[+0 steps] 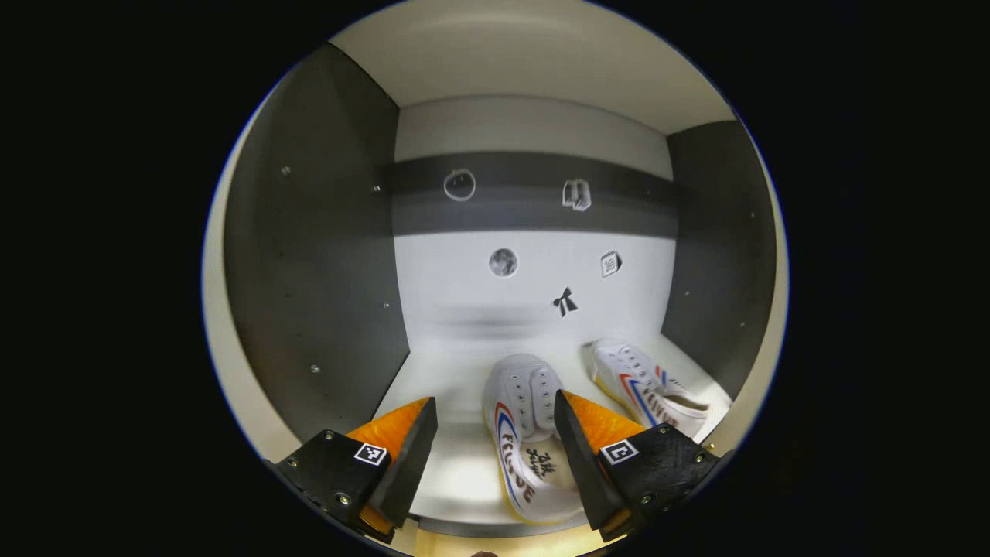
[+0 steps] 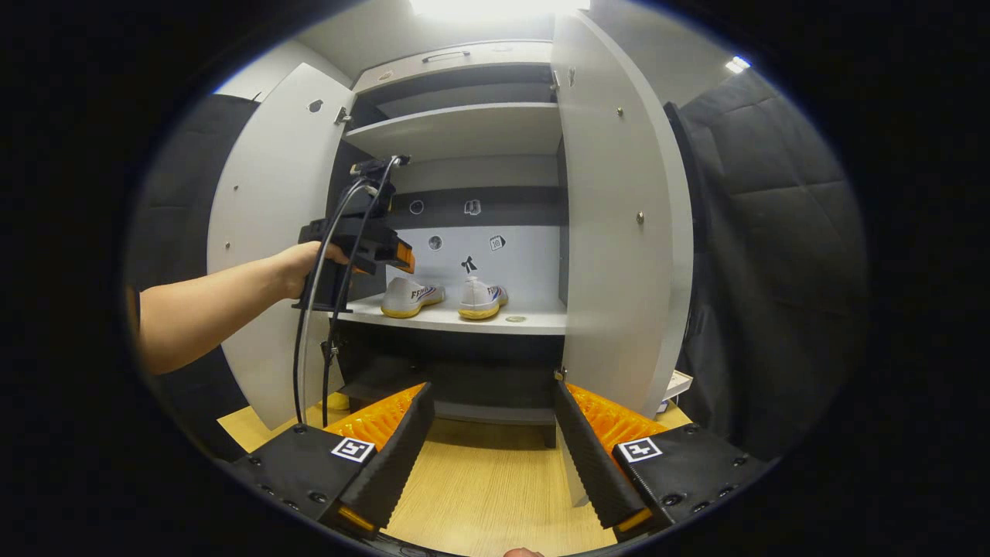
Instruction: Grab one shoe with the right hand and put it into the shoe cabinet, grab the other shoe with the left hand and put it into the shoe cabinet; then close the right door with the right hand and the left door with the left hand.
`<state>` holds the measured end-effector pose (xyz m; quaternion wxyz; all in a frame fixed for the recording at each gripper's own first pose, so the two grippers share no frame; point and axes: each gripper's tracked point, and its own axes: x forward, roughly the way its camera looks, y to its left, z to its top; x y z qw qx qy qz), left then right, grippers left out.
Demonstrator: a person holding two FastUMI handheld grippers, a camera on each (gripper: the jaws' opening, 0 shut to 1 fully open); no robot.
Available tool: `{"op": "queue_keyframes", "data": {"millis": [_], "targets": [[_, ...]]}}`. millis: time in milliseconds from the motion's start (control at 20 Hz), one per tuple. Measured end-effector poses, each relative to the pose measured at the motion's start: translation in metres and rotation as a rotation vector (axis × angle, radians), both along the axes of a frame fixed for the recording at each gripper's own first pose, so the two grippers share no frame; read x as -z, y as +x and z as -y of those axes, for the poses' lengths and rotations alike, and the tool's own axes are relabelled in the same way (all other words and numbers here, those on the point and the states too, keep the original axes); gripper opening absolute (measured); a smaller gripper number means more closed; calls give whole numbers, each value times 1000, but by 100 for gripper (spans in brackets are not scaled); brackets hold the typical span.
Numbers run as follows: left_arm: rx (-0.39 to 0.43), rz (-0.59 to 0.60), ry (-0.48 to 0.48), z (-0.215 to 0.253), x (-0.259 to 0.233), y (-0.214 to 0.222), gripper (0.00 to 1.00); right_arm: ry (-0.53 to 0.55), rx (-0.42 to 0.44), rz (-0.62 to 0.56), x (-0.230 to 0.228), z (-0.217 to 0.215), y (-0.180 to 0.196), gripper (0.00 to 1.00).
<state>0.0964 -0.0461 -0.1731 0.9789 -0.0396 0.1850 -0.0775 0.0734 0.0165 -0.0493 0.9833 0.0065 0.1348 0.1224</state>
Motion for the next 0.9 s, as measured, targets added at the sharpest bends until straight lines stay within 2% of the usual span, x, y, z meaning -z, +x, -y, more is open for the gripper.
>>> {"op": "queue_keyframes", "data": {"millis": [400,900], "targets": [[12,131,-32,-17,-64,-81,81,-10,-4,39,-20,-6,-10,99],[28,218,-46,-36,-97,-182,80,-16,9,68,-38,-9,-29,98]]}}
